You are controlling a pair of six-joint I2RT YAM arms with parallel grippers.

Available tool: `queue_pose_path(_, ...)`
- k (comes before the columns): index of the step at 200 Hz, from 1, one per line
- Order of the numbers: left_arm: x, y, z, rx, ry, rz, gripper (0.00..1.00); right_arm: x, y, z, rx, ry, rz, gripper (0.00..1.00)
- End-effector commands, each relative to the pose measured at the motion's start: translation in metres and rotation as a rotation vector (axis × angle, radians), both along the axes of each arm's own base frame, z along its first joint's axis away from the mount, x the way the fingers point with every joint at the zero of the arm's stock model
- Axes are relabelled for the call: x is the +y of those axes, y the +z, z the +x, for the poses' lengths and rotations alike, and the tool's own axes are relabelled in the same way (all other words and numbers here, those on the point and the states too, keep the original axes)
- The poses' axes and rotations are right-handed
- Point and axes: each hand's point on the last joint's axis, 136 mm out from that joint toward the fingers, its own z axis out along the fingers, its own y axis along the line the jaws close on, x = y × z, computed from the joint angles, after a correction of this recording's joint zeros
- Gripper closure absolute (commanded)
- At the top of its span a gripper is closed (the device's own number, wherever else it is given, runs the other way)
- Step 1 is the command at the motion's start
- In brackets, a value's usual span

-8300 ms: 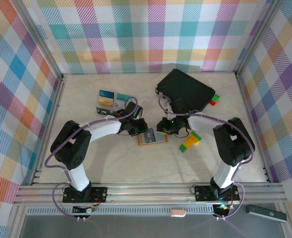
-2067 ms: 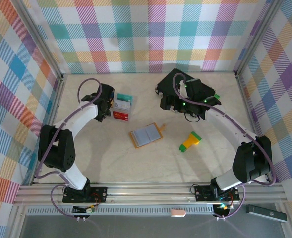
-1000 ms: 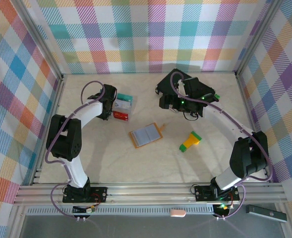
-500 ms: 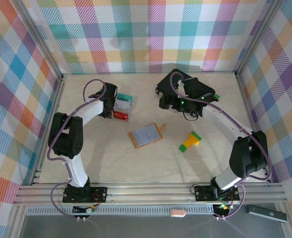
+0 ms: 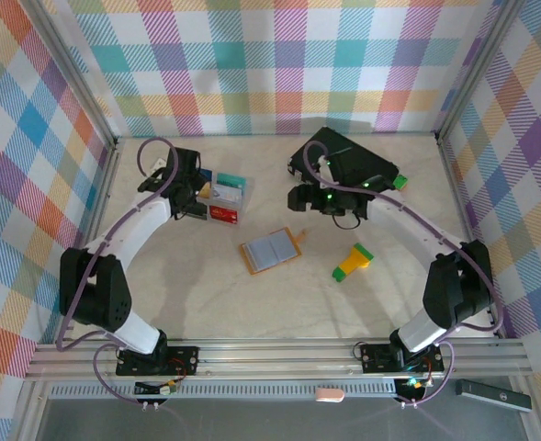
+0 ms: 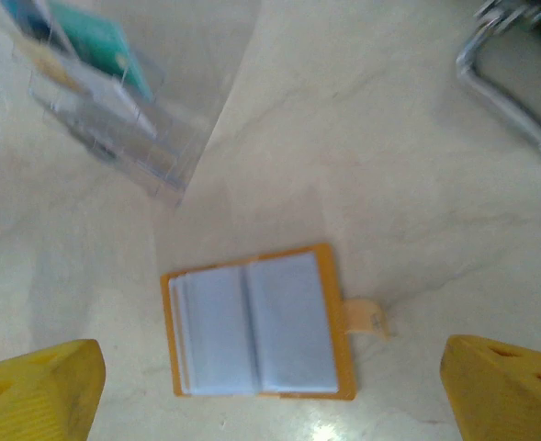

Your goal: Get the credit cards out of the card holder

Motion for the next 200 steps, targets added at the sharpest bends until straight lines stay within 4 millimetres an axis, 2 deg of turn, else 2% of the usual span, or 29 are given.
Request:
queue_pose_path(1, 0.004, -0.008, -0.019, 0.055, -0.125, 0.035, 0.21, 0.014, -0.023, -0.018, 0.056, 0.040, -0.073, 0.07)
queue_pose_path(29, -0.002, -0.004, -0.025, -0.012, -0.212, -0.005, 0.07, 0.040, -0.044, -0.036, 0.091, 0.101, -0.120, 0.08)
queue_pose_path(58, -0.005, -0.003, -0.031, -0.032, -0.286, -0.015, 0.02, 0.062, -0.067, -0.049, 0.147, 0.128, -0.144, 0.08)
queue_pose_path(88, -0.007, -0.004, -0.036, -0.034, -0.329, -0.010, 0.00, 0.075, -0.084, -0.052, 0.177, 0.114, -0.166, 0.08)
queue_pose_path(154, -0.008, -0.003, -0.045, -0.029, -0.377, -0.019, 0.00, 0.083, -0.120, -0.043, 0.257, 0.045, -0.180, 0.08)
queue_pose_path(200, -0.018, -0.009, -0.052, -0.035, -0.416, -0.075, 0.00, 0.073, -0.141, -0.058, 0.364, -0.056, -0.175, 0.08)
